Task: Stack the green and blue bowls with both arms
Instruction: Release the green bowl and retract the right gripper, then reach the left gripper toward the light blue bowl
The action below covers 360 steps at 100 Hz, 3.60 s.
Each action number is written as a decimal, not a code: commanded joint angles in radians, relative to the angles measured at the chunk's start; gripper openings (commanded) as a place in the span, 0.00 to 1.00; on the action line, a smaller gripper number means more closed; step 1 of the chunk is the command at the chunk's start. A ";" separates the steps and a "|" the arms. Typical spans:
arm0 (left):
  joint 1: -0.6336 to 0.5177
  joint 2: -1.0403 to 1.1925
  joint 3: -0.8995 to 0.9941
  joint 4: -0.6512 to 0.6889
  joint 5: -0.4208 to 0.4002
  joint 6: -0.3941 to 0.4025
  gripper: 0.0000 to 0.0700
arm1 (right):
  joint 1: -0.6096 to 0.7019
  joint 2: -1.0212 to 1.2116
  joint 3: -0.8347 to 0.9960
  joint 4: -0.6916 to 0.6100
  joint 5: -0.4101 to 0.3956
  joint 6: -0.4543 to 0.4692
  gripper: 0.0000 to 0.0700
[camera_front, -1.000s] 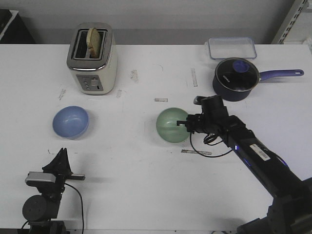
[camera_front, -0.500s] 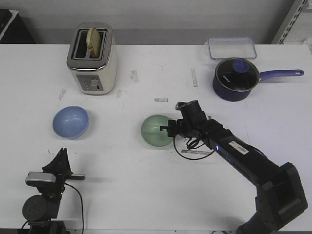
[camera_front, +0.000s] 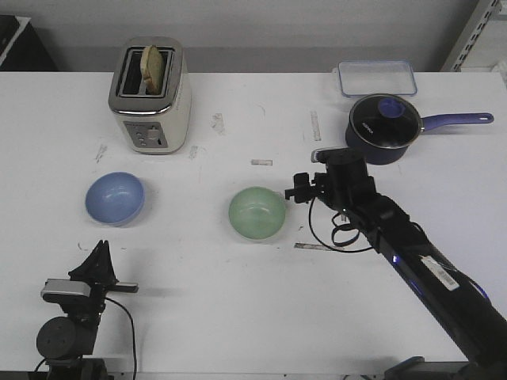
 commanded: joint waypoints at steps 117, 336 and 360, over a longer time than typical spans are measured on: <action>0.001 -0.002 -0.021 0.011 0.002 0.012 0.00 | -0.302 -0.965 -0.811 0.444 0.085 -0.298 0.01; 0.055 1.332 1.174 -0.829 0.359 -0.350 0.30 | -0.302 -1.076 -0.811 0.447 0.084 -0.298 0.01; 0.177 1.349 1.184 -0.826 0.359 -0.319 0.72 | -0.302 -1.076 -0.811 0.446 0.084 -0.298 0.01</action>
